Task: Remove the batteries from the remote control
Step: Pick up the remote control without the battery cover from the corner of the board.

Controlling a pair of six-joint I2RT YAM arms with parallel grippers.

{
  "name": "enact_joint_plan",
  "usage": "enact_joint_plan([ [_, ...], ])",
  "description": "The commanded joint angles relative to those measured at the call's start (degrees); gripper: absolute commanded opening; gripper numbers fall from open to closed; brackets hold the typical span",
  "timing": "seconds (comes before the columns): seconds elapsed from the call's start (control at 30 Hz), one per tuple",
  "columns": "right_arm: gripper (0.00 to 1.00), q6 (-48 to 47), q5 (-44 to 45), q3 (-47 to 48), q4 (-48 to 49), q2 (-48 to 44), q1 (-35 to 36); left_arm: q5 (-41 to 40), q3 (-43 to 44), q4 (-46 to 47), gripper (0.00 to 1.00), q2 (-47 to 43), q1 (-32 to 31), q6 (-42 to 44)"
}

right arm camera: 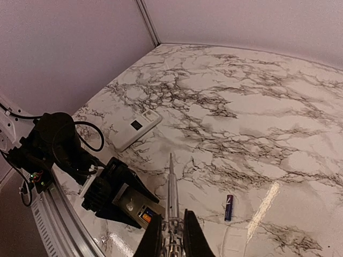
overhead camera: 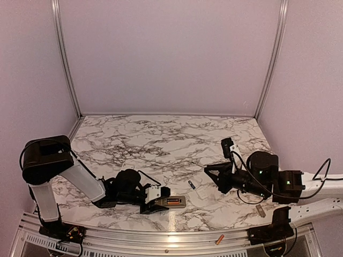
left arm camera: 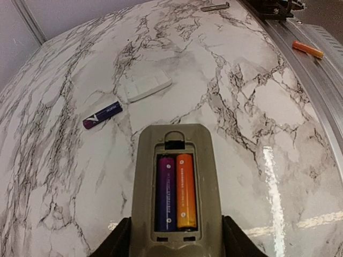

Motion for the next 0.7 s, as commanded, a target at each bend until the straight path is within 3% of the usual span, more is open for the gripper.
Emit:
enact_joint_plan([
  [0.0,0.0,-0.64,-1.33,2.9,-3.71,0.07,-0.11,-10.96,1.1,-0.58,0.0,-3.65,-0.24,1.38],
  [0.67,0.0,1.27,-6.03,7.83,-7.69,12.22,0.93,-18.13,0.55,3.37,0.0,-4.41,-0.71,11.4],
])
